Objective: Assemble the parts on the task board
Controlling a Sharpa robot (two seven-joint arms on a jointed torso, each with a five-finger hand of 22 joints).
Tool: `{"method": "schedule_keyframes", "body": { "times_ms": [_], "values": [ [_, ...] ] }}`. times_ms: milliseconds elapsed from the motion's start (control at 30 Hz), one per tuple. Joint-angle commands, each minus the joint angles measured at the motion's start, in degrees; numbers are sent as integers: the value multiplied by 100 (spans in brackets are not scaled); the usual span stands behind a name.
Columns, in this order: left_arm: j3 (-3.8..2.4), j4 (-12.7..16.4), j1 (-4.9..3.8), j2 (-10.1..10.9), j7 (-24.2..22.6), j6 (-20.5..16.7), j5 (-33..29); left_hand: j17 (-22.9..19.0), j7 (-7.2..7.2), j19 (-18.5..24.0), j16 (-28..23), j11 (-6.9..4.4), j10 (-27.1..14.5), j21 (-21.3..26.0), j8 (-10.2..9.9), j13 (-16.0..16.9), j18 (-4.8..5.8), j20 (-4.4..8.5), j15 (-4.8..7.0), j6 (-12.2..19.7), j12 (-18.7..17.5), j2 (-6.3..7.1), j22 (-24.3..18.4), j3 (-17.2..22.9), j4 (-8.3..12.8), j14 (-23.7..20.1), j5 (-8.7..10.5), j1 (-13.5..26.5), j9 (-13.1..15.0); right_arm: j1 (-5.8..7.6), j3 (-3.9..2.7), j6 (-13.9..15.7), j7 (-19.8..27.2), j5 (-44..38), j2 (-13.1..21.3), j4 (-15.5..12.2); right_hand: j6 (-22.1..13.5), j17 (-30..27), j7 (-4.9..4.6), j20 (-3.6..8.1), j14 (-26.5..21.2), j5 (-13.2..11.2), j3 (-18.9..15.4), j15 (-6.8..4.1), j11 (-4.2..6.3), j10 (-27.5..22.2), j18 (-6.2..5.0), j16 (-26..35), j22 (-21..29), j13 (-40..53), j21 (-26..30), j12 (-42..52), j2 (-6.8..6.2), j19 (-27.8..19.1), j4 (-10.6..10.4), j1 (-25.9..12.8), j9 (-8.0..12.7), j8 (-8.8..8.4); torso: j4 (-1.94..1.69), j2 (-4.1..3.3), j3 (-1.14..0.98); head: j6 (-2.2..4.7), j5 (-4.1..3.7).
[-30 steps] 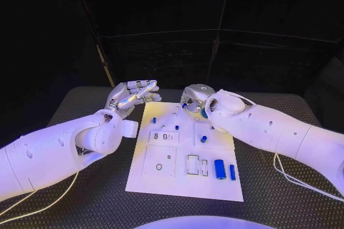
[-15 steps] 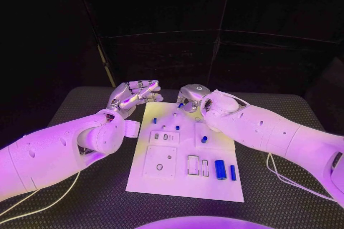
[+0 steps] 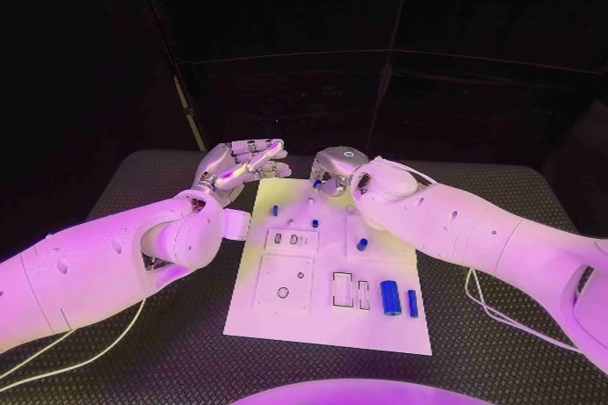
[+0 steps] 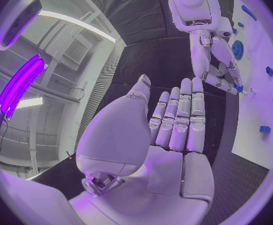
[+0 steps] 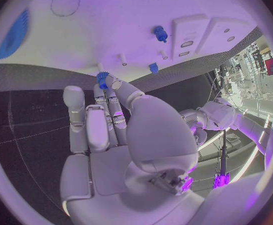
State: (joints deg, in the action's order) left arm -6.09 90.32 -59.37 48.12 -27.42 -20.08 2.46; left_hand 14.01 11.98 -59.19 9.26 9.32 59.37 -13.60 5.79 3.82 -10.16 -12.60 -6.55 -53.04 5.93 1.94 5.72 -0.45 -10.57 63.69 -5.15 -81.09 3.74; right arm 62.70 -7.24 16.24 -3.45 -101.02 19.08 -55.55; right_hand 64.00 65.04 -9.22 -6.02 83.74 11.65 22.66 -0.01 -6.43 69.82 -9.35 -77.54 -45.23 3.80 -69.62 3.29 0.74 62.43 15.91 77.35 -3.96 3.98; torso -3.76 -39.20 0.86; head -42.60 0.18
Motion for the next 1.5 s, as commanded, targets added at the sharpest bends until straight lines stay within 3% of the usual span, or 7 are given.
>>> {"method": "schedule_keyframes", "body": {
  "times_ms": [33,300,667,933,1267,1400,1500],
  "values": [
    [-7,2,-10,-10,-24,71,23,7,42,-24,-25,20,-32,39,-20,-9,-31,-12,-7,3,-22,-50,-6,1,24,10,5,5,-4,14,-2,12,40,-70,-47,65,-30,4,-6,-6,226,-15,37,10,143,123,49,-33,-7,2,-21,30,-56,-27,-2,-32,10,-24,0,0,4,-14,6],
    [-8,2,-13,-11,-21,71,23,7,42,-24,-25,20,-32,39,-20,-9,-31,-12,-7,3,-22,-50,-6,1,24,10,5,5,-4,14,3,-140,26,-107,-136,209,-56,-10,-9,-13,222,-29,73,17,136,86,48,-32,3,-2,-20,26,-82,-38,-15,-64,12,-28,-1,2,4,-38,23],
    [-8,-2,-15,-18,-14,70,23,21,48,-33,-50,29,-59,55,-45,-12,-30,-15,-12,25,-49,-56,-17,-15,49,15,5,-3,-6,14,116,-277,-71,-148,-225,343,-318,-71,-42,-53,201,-112,237,72,82,-198,37,-21,73,-19,1,14,-209,-106,-66,-174,30,-52,0,3,0,-74,32],
    [-8,-8,-17,-14,6,87,23,23,49,-34,-54,30,-65,58,-49,-13,-30,-16,-13,29,-54,-57,-19,-18,52,15,6,-2,-6,14,129,-153,-87,-152,-224,347,-939,-246,-12,-161,149,-407,104,171,-32,-1104,-25,42,453,-23,219,33,-519,-340,-206,-361,30,-46,6,9,2,-79,31],
    [-8,-12,-17,28,17,97,23,26,49,-35,-60,32,-75,62,-55,-13,-30,-17,-15,34,-61,-59,-22,-24,54,16,6,1,-6,11,128,348,-97,-18,269,-282,-1110,-457,-2,-204,91,-387,-291,204,-68,-1443,-61,137,735,4,420,172,-575,-438,-352,-245,7,-23,24,17,-3,-52,18],
    [-8,-8,-17,58,17,100,23,26,49,-35,-60,32,-75,62,-55,-13,-30,-17,-15,34,-61,-59,-22,-24,54,16,6,1,-6,9,118,536,-123,414,855,-849,-963,-460,-72,-181,100,-255,-402,175,-32,-1236,-45,129,674,25,390,362,-533,-336,-452,-232,-17,26,41,32,-3,-32,-25],
    [-8,-3,-17,75,18,106,23,29,49,-37,-66,34,-82,66,-60,-14,-29,-18,-16,39,-68,-60,-25,-29,58,16,6,2,-6,9,52,519,-190,899,1265,-1169,-838,-226,-115,-167,162,-60,-443,155,2,-788,3,-1,427,75,253,597,-502,-143,-591,-358,-27,57,76,52,-4,-21,-44]
  ]
}}
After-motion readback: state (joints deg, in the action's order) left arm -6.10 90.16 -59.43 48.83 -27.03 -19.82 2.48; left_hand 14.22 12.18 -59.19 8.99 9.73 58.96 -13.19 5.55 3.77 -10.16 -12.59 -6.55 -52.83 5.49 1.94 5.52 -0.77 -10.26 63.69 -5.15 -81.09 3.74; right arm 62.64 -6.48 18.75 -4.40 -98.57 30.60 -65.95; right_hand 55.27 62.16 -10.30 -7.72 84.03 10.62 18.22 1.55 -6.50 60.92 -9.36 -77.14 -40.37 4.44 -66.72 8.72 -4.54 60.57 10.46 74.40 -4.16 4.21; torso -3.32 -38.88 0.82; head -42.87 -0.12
